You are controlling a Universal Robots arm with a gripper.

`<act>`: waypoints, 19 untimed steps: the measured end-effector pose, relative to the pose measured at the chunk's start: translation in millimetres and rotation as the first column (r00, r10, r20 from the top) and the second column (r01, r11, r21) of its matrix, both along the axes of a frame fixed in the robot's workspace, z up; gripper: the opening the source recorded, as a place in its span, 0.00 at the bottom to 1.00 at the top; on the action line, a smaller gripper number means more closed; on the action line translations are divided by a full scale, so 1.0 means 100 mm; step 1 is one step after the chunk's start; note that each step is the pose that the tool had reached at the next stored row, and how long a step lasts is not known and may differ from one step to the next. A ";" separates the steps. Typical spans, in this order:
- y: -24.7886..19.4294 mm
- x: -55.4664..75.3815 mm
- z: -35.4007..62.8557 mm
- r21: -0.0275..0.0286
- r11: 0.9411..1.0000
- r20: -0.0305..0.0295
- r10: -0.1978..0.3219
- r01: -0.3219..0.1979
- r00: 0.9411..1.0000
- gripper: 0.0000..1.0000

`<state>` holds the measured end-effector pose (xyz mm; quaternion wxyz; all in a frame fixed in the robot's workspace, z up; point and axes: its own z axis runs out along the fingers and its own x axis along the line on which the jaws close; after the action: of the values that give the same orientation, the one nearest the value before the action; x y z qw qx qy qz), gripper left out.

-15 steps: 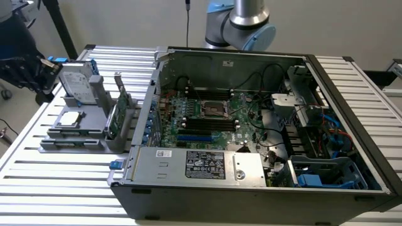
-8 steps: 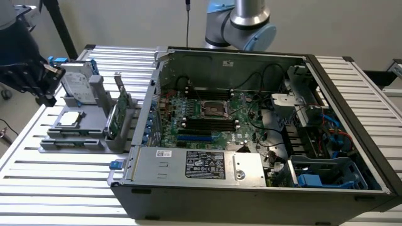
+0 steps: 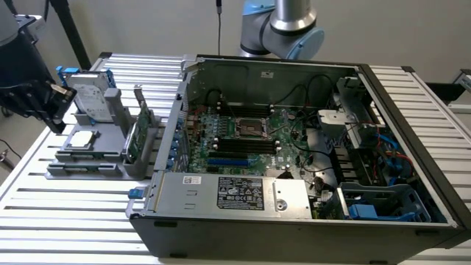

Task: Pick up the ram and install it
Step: 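Reach for the ram, then pick up the ram and move it above insertion slot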

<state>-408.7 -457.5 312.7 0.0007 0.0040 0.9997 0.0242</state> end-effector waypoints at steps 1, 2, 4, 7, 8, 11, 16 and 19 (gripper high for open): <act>0.000 0.00 0.000 0.000 1.000 0.000 0.000 0.000 1.000 0.11; -0.001 0.00 0.000 0.000 1.000 0.000 0.000 0.000 1.000 0.11; 0.000 0.00 -0.001 0.000 1.000 0.000 0.000 0.000 1.000 0.11; 0.000 0.00 -0.001 0.000 1.000 0.000 0.000 0.000 1.000 0.11; 0.000 0.00 0.000 0.000 1.000 0.000 0.000 0.000 1.000 0.11; -0.001 0.00 0.000 0.000 1.000 0.000 0.000 0.000 1.000 0.11; -0.006 0.00 -0.006 0.000 0.999 0.000 0.041 -0.041 0.999 0.11; -0.006 0.00 -0.012 0.000 0.995 0.000 0.096 -0.096 0.995 0.11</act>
<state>-408.7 -458.2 311.5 -0.0004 -0.0442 0.9987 0.0242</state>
